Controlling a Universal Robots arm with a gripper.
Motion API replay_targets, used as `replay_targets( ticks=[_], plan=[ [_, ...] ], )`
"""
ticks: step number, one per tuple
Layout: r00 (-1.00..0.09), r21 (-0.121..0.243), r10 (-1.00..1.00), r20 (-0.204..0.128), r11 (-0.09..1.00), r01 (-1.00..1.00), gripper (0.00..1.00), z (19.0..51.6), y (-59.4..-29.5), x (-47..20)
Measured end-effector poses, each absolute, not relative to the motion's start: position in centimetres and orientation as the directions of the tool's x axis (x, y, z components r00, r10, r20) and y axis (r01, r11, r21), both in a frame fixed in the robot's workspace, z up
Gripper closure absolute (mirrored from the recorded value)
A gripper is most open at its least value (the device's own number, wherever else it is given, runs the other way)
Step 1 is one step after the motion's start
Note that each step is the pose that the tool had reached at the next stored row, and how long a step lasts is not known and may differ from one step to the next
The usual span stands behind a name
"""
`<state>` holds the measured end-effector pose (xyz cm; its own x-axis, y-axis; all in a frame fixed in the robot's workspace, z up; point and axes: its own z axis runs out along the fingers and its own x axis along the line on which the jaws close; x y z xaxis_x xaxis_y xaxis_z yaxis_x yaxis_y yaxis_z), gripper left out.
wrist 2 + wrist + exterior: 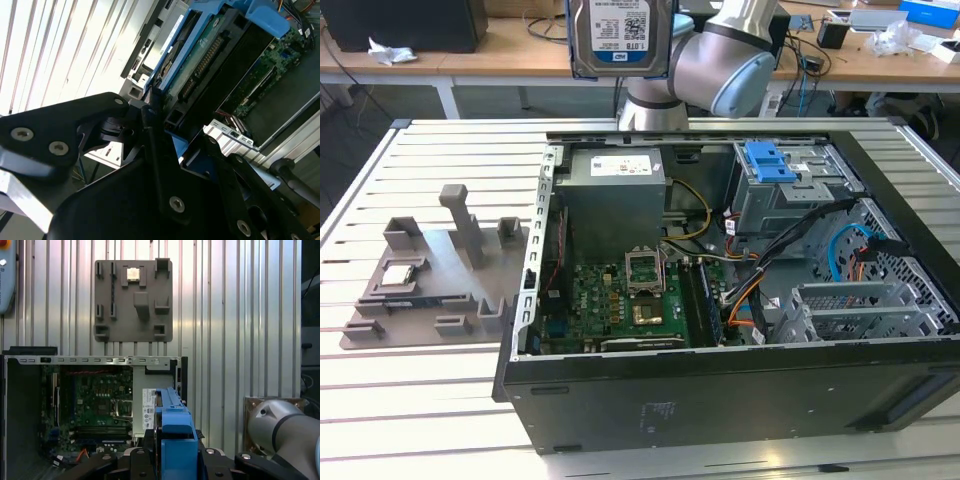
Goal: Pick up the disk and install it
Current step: 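Pick up the disk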
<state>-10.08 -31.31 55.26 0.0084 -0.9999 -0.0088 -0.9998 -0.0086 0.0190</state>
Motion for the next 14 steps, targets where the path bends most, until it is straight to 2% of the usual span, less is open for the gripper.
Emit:
replay_targets(
  ticks=[14],
  plan=[
    [0.009,0.019,-1.0,-0.009,-0.009,-1.0,0.64,55.2,-31.3,-8.5]
  ],
)
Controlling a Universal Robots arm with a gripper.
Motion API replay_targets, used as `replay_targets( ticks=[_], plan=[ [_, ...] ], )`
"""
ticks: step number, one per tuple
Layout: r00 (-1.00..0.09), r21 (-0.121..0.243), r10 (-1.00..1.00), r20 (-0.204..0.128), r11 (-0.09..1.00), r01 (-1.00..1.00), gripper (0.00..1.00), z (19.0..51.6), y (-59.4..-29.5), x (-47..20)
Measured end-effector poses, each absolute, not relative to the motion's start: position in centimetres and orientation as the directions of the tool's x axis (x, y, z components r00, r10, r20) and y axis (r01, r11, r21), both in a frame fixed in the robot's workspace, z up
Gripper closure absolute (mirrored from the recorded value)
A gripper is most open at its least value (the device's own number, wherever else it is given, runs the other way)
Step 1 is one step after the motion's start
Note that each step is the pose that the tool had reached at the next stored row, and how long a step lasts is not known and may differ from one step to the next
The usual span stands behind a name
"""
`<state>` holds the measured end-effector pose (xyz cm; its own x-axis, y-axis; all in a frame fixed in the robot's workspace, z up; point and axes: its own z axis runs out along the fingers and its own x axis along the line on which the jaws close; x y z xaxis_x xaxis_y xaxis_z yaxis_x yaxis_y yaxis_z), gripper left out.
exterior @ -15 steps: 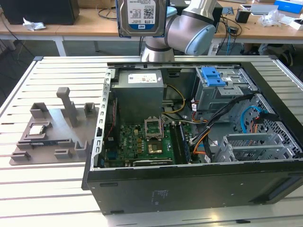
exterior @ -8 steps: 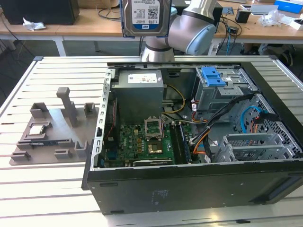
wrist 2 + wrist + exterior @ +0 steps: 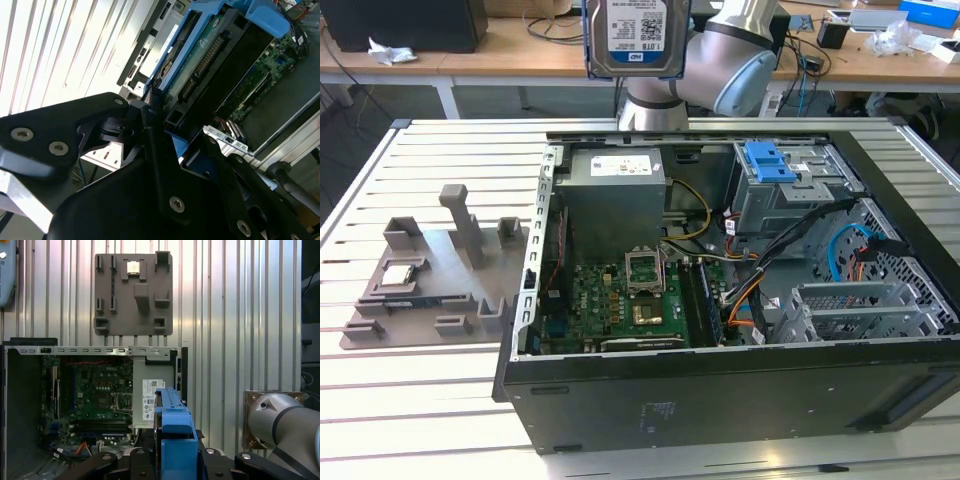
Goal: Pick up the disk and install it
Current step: 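Pick up the disk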
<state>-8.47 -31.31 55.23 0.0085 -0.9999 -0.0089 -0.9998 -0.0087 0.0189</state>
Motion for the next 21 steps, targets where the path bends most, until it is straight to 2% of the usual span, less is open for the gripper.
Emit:
replay_targets(
  ticks=[21],
  plan=[
    [0.008,0.019,-1.0,-0.009,-0.009,-1.0,0.64,54.74,-31.31,-8.45]
  ],
)
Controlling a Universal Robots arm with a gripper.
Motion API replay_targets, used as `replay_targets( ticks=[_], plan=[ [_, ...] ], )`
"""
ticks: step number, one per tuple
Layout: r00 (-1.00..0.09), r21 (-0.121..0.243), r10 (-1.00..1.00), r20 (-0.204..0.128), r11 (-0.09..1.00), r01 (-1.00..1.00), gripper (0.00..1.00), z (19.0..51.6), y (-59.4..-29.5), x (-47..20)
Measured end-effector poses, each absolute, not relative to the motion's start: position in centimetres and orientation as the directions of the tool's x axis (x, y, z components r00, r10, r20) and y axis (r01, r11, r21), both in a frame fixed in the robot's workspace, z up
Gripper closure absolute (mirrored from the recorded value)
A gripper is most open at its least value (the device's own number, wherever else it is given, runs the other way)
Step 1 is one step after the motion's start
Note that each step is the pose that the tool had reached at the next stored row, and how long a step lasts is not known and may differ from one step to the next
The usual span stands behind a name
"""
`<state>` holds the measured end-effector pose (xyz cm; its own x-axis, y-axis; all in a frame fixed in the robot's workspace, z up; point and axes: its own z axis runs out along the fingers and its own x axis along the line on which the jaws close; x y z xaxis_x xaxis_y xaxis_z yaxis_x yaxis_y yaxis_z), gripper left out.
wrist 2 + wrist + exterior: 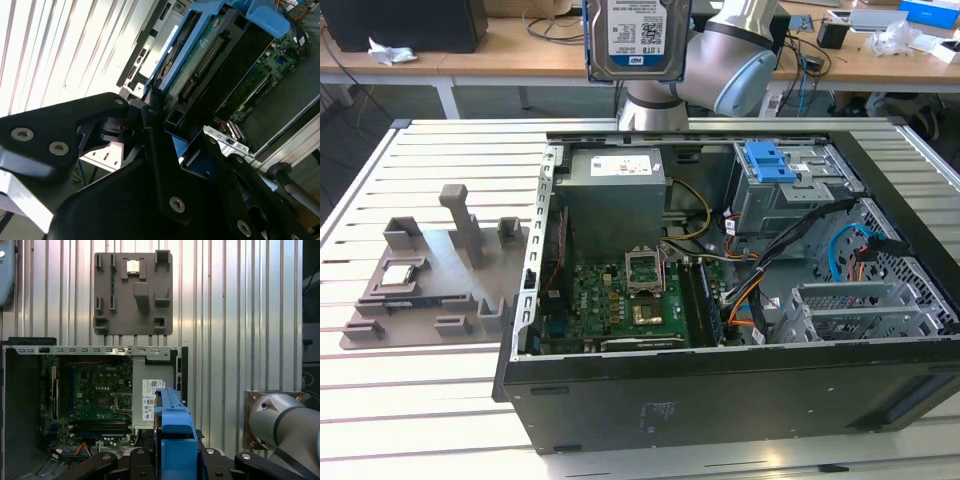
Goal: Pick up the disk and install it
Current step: 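Pick up the disk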
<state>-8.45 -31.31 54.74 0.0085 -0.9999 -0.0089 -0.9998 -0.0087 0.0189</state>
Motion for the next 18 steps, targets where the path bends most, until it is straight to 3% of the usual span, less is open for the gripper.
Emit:
replay_targets(
  ticks=[18],
  plan=[
    [0.008,0.019,-1.0,-0.009,-0.009,-1.0,0.64,53.2,-33.0,-8.5]
  ],
)
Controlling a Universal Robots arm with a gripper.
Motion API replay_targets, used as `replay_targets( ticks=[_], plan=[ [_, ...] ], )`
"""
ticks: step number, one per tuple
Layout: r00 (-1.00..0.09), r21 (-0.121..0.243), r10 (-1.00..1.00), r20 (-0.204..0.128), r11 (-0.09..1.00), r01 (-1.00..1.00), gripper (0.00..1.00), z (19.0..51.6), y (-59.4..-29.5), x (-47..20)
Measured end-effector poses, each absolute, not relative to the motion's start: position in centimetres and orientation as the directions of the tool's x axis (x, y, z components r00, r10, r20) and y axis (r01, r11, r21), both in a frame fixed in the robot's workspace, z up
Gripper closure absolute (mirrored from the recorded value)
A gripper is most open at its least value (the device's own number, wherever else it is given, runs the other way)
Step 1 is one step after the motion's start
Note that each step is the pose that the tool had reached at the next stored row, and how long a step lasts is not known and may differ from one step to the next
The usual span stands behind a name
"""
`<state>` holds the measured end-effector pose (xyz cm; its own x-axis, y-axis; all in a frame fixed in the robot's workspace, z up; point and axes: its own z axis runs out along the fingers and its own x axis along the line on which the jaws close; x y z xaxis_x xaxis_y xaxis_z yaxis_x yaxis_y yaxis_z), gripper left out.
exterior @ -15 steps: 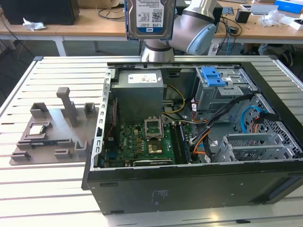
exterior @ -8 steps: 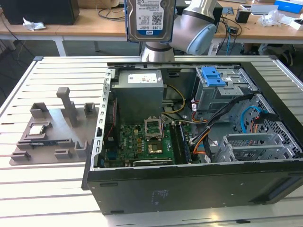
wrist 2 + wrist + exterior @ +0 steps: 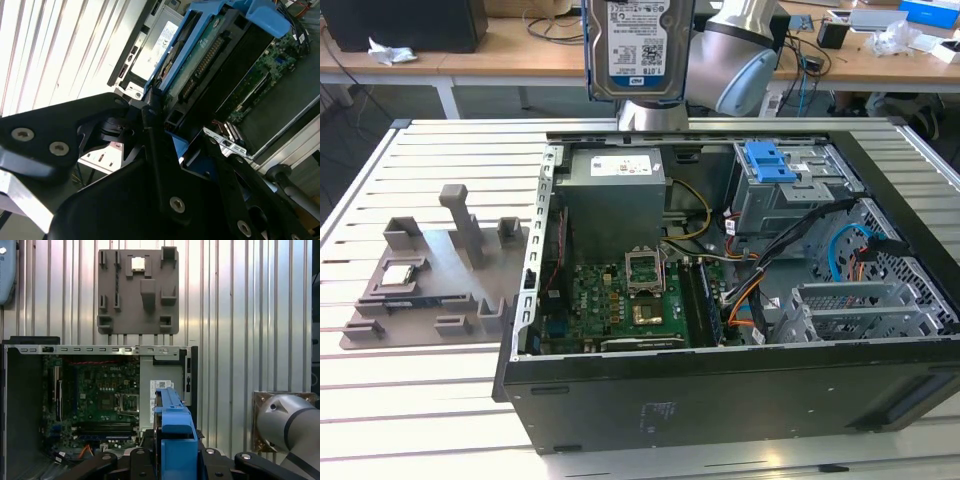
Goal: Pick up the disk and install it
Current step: 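Pick up the disk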
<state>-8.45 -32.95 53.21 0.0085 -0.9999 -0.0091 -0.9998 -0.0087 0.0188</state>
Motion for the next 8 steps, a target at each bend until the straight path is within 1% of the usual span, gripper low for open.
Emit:
replay_targets(
  ticks=[8],
  plan=[
    [0.008,0.019,-1.0,-0.009,-0.009,-1.0,0.64,52.84,-33.65,-8.45]
  ],
)
